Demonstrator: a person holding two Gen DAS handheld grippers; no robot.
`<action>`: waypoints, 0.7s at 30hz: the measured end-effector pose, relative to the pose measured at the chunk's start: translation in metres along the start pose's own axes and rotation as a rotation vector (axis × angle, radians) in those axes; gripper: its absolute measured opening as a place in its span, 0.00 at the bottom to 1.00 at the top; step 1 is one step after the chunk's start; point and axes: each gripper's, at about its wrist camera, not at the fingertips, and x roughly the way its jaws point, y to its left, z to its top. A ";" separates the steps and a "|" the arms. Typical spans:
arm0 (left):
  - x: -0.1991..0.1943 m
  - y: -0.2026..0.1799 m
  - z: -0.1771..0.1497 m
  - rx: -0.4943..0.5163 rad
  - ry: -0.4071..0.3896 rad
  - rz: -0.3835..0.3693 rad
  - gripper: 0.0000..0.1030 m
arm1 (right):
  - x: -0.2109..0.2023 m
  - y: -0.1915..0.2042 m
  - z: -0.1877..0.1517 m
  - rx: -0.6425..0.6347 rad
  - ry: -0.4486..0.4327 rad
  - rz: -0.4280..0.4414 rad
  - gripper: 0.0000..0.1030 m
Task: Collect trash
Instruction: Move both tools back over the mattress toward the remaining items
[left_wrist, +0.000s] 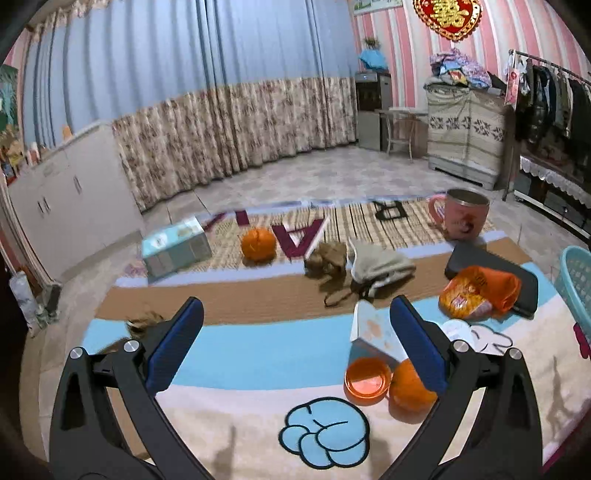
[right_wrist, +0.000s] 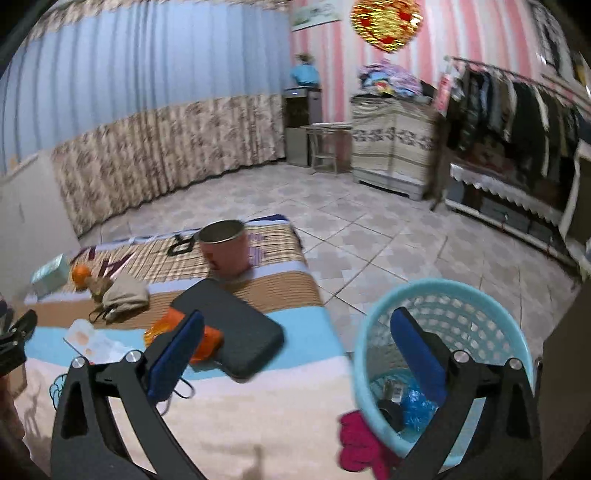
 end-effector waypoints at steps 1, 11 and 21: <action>0.007 0.001 -0.001 -0.008 0.017 -0.020 0.95 | 0.003 0.009 0.002 -0.020 0.004 -0.009 0.96; 0.051 -0.028 -0.013 0.038 0.111 -0.105 0.90 | 0.047 0.029 0.002 -0.043 0.080 -0.057 0.96; 0.070 -0.044 -0.013 -0.010 0.173 -0.218 0.48 | 0.063 0.020 -0.012 0.018 0.124 0.021 0.96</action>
